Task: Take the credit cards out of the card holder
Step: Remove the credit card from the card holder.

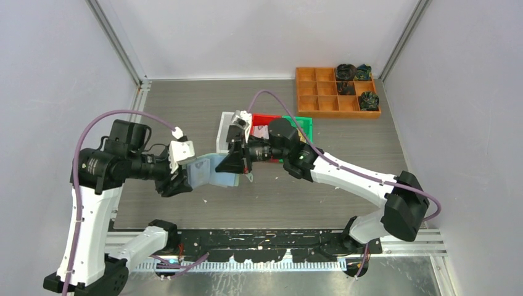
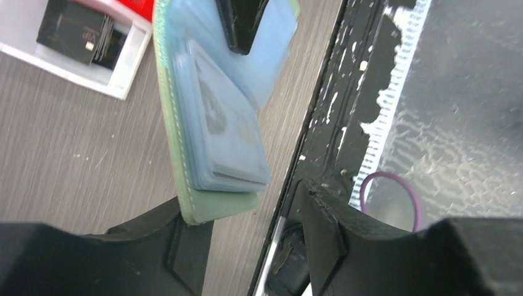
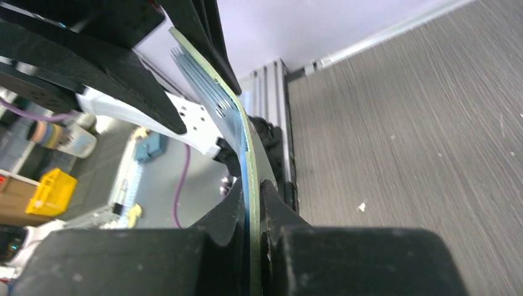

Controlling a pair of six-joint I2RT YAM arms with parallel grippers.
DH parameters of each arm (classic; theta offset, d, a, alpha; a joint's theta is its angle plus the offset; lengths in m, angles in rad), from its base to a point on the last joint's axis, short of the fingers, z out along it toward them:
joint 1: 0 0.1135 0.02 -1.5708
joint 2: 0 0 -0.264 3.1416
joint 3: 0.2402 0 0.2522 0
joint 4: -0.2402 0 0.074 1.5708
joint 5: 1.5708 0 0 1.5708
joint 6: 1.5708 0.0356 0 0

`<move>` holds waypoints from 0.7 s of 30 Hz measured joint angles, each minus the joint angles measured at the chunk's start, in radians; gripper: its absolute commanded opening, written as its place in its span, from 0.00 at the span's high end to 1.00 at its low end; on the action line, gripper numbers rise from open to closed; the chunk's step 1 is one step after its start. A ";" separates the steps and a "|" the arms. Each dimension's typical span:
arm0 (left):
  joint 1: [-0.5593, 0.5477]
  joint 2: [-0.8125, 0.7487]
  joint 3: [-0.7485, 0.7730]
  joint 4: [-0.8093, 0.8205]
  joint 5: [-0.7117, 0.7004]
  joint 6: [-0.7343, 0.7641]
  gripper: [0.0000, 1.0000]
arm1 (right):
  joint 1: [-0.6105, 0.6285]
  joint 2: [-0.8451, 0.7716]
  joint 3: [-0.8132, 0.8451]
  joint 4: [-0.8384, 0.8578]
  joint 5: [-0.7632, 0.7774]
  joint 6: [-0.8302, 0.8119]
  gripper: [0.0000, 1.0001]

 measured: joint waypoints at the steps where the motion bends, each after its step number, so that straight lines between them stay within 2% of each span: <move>1: 0.000 -0.004 0.011 0.000 0.021 -0.015 0.51 | -0.005 -0.008 -0.014 0.043 -0.008 0.032 0.99; 4: 0.000 -0.003 0.031 0.000 0.076 -0.056 0.62 | -0.016 -0.027 -0.044 0.147 -0.029 0.116 0.99; 8: 0.000 -0.003 0.042 0.001 0.140 -0.135 0.81 | -0.019 -0.044 -0.058 0.237 -0.055 0.190 0.99; 11: 0.000 -0.002 0.072 0.002 0.167 -0.193 0.88 | -0.020 -0.070 -0.076 0.278 -0.082 0.225 0.99; 18: 0.000 -0.002 0.120 0.028 0.227 -0.323 0.89 | -0.022 -0.140 -0.118 0.346 -0.126 0.272 0.99; 21: 0.000 -0.008 0.121 0.053 0.251 -0.387 0.81 | -0.023 -0.156 -0.128 0.365 -0.134 0.286 0.99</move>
